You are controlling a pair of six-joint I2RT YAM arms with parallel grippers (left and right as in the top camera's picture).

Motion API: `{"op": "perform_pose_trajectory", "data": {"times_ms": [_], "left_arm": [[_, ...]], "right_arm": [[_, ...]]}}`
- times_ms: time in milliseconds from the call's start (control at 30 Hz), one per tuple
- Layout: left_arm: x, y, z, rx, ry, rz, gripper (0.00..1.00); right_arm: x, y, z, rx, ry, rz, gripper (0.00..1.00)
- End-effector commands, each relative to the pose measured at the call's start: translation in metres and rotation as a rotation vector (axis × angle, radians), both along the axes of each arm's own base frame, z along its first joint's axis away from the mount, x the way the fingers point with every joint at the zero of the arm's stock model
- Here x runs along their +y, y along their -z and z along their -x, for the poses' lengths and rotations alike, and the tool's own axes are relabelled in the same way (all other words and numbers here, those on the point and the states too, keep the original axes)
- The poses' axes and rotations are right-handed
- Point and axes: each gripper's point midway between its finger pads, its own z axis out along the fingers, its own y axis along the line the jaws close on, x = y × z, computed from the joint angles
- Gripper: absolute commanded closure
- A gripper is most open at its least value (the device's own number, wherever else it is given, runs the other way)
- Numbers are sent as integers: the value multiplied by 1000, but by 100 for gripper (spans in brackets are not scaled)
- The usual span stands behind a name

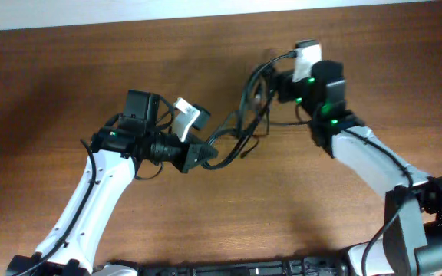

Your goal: Untangle cables

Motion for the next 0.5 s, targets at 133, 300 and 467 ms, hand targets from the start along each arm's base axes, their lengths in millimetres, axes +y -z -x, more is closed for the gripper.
{"op": "perform_pose_trajectory", "data": {"times_ms": [133, 300, 467], "left_arm": [[11, 2, 8, -77, 46, -66, 100], [81, 9, -38, 5, -372, -212, 100], [98, -12, -83, -10, -612, -102, 100]], "right_arm": [[-129, 18, -4, 99, 339, -7, 7], [-195, 40, 18, 206, 485, -10, 6], [-202, 56, 32, 291, 520, -15, 1]]}}
